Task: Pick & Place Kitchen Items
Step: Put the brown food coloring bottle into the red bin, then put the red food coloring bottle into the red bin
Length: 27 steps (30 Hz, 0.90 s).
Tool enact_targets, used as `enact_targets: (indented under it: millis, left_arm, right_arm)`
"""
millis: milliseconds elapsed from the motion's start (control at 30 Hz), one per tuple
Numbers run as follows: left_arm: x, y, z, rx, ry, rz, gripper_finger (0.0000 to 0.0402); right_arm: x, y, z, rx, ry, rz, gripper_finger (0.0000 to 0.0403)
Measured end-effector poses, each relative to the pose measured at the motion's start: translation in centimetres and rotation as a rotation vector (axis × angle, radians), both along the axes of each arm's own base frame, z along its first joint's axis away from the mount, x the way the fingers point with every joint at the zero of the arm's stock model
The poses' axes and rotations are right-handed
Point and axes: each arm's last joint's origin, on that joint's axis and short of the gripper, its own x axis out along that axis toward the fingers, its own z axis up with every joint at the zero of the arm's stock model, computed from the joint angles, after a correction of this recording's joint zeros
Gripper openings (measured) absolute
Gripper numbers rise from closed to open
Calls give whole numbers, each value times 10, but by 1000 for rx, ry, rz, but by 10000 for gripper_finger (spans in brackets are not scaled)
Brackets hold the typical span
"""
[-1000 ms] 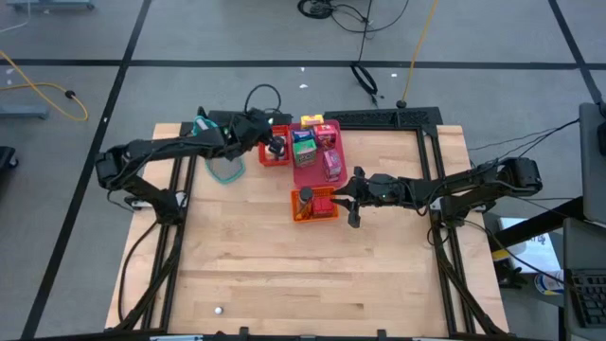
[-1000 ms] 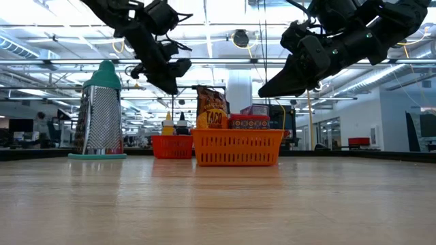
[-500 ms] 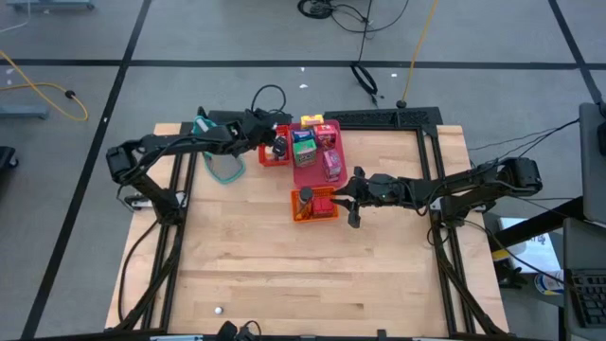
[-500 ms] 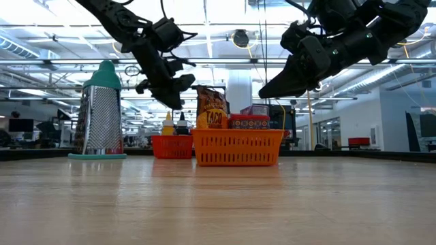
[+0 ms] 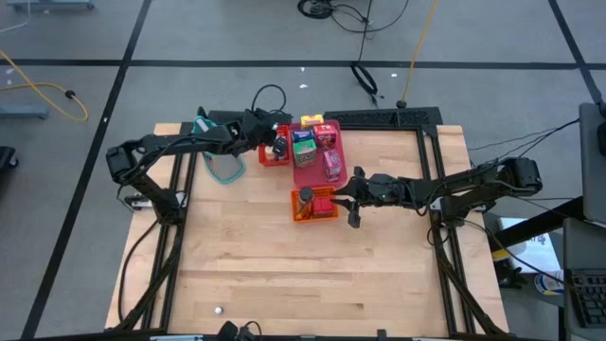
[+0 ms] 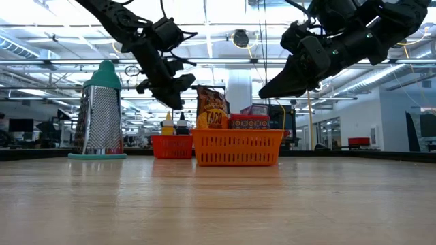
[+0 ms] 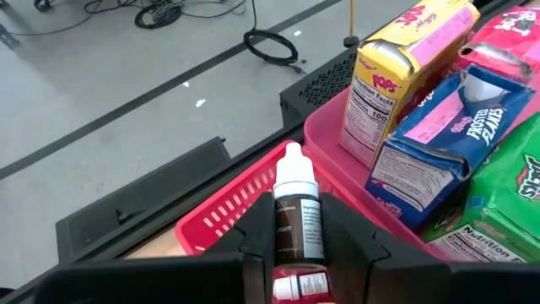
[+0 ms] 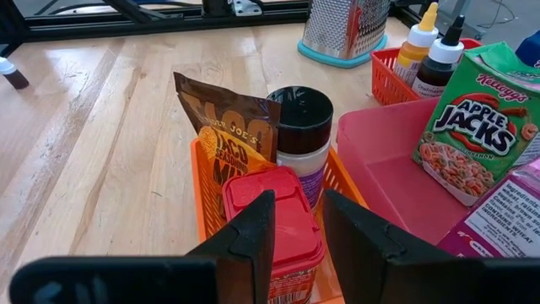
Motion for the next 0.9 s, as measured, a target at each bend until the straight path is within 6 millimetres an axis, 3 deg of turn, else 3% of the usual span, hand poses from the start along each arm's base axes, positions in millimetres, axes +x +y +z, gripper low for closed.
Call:
enact_targets:
  millis: [167,533,733,900]
  left_arm:
    - [0,0,0,-9,-4,-16,76]
    - [0,0,0,-12,-8,-13,167]
    - [1,-2,0,-17,-11,-20,197]
    - [9,-14,-1,-91,-45,-164,203]
  right_arm:
    - [0,0,0,0,0,0,93]
    - [0,0,0,1,0,-1,93]
    - [0,0,0,0,0,-1,93]
    - [0,0,0,0,0,-1,93]
